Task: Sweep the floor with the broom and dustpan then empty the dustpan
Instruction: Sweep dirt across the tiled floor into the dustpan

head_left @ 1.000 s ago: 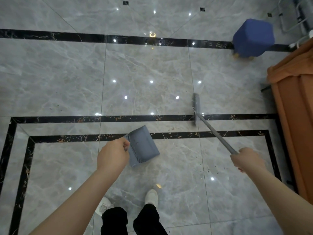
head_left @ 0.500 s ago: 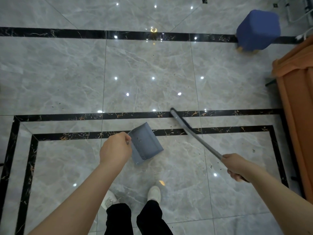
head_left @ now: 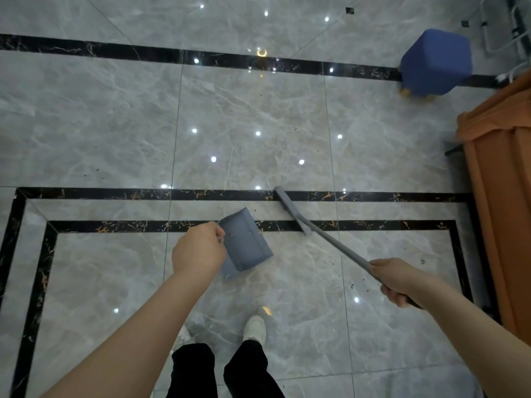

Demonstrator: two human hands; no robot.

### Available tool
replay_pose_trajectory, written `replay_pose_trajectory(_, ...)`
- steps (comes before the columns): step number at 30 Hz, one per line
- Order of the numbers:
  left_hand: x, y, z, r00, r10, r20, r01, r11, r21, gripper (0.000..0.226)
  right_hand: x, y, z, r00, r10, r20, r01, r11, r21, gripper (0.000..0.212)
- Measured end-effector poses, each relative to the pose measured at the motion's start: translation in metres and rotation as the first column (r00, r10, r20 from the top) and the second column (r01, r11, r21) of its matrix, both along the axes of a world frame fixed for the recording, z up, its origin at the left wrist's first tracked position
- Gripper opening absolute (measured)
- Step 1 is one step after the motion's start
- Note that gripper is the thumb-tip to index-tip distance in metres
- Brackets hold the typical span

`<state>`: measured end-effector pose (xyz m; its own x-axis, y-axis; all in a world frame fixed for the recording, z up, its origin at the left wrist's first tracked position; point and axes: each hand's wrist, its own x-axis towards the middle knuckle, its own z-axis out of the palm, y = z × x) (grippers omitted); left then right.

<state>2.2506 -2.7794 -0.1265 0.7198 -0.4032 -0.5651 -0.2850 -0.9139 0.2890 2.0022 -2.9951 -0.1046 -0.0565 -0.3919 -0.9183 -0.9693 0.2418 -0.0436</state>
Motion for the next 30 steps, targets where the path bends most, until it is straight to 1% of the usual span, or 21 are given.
replay_pose_trajectory(2,0.001,0.000,-0.002,1.000,-0.008,0.008,0.008,1.000,-0.006,0.028,0.010,0.016,-0.009,0.999,-0.005,-0.045,0.010,0.993,0.113,0.023)
replay_pose_trajectory(4,0.001,0.000,-0.003,1.000,-0.005,0.007,0.005,1.000,-0.017,0.028,0.019,0.029,-0.008,0.999,0.019,-0.042,-0.009,0.974,0.227,0.023)
replay_pose_trajectory(6,0.001,0.000,-0.001,1.000,0.001,0.001,-0.001,1.000,-0.018,0.028,0.022,0.031,0.001,0.999,-0.010,-0.033,0.019,0.961,0.277,0.023)
replay_pose_trajectory(8,0.001,0.000,0.000,1.000,0.010,-0.013,-0.011,0.999,-0.033,0.028,0.016,0.021,0.015,1.000,-0.020,-0.018,0.024,0.962,0.270,0.022)
replay_pose_trajectory(11,0.001,0.001,0.002,1.000,0.008,-0.026,-0.008,0.999,-0.032,0.027,0.009,0.000,0.035,1.000,-0.023,0.006,0.021,0.986,0.165,0.018)
replay_pose_trajectory(13,0.001,0.001,0.002,1.000,0.008,-0.020,-0.009,0.999,-0.032,0.024,0.010,-0.010,0.034,1.000,-0.027,0.009,0.026,0.996,0.086,0.017)
replay_pose_trajectory(15,0.001,0.001,0.001,1.000,0.004,-0.009,-0.005,0.999,-0.038,0.022,0.019,-0.009,0.023,1.000,0.005,-0.015,-0.005,0.999,0.037,0.017)
replay_pose_trajectory(17,0.001,0.000,0.001,1.000,0.007,-0.004,-0.007,0.999,-0.042,0.022,0.031,0.003,0.008,0.999,0.031,-0.042,-0.029,0.998,0.060,0.017)
replay_pose_trajectory(20,0.001,-0.002,0.001,1.000,0.011,0.003,-0.010,0.999,-0.042,0.022,0.041,0.027,-0.011,0.998,0.041,-0.039,-0.032,0.979,0.201,0.020)
replay_pose_trajectory(22,0.000,-0.003,0.002,1.000,0.009,0.005,-0.009,0.999,-0.036,0.023,0.041,0.034,-0.009,1.000,0.017,-0.021,-0.010,0.959,0.282,0.018)
replay_pose_trajectory(23,0.001,-0.003,0.003,1.000,0.006,0.008,-0.006,0.999,-0.033,0.023,0.039,0.031,-0.003,1.000,0.009,-0.014,-0.005,0.954,0.300,0.020)
replay_pose_trajectory(26,-0.001,-0.003,0.004,1.000,-0.003,0.015,0.003,1.000,-0.022,0.024,0.027,0.009,0.020,1.000,0.004,0.013,-0.007,0.958,0.286,0.025)
replay_pose_trajectory(28,-0.001,-0.004,0.004,1.000,0.001,0.017,0.000,1.000,-0.020,0.025,0.024,-0.002,0.032,1.000,-0.006,0.018,0.002,0.973,0.230,0.022)
replay_pose_trajectory(30,-0.002,-0.004,0.004,1.000,0.009,0.015,-0.009,1.000,-0.022,0.026,0.027,-0.003,0.030,1.000,-0.001,0.018,-0.002,0.987,0.159,0.020)
